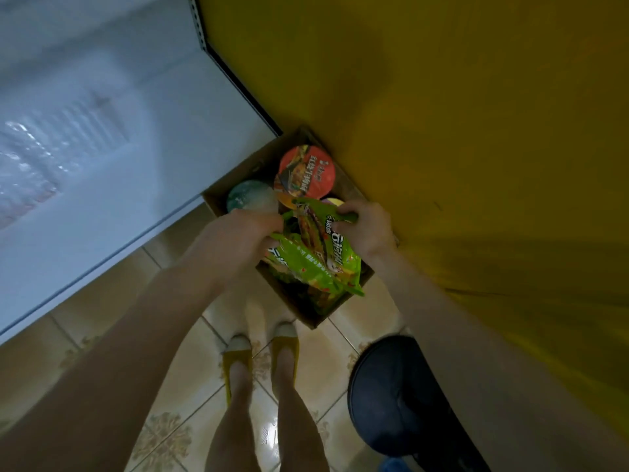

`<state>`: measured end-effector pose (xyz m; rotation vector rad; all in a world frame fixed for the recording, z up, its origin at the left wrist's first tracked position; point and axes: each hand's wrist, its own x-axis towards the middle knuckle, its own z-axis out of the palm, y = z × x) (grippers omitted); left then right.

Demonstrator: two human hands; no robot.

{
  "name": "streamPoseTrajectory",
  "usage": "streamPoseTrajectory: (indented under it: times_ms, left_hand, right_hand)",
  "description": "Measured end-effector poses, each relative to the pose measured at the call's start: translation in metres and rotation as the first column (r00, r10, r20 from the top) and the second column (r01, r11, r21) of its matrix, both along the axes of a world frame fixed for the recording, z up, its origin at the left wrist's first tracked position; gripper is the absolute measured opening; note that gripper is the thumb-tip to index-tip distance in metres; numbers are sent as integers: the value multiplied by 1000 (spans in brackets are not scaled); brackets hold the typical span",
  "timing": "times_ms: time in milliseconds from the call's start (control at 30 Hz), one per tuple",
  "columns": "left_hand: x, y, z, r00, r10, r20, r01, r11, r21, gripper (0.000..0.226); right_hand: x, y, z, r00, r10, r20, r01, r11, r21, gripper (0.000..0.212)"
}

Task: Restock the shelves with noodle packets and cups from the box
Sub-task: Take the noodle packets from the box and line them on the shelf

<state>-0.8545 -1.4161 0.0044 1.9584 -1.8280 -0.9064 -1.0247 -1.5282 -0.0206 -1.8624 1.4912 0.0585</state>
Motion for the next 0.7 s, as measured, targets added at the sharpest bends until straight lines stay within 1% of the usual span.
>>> streamPoseTrajectory:
  times_ms: [100,233,267,367,400,500,700]
  left_hand:
    - [9,10,45,997,83,-2,-83,994,-78,32]
    - [23,28,97,981,194,27,-190,975,-118,38]
    - [26,34,110,974,226,32,-220,967,-132,37]
    - [37,54,146,946,321,41,-311,937,-157,20]
    - [41,60,158,937,347,47,-335,926,-172,23]
    - [51,81,189,888,455,60,-437,878,-196,41]
    - [72,132,228,758,651,43,-613,733,-295,35]
  right_hand:
    - [17,-3,43,995,90,34,-88,995,-56,34]
    - [42,-1,96,981,168,99,-157,981,-112,31]
    - [48,0,109,975,191,117,-177,976,-124,30]
    - [68,2,148,953,259,154,-234,958,-163,30]
    - [74,2,160,945,284,164,-255,950,-180,30]
    - [96,4,194,907,387,169,-342,908,-242,31]
    - [147,18,245,826,524,205,-443,830,-339,30]
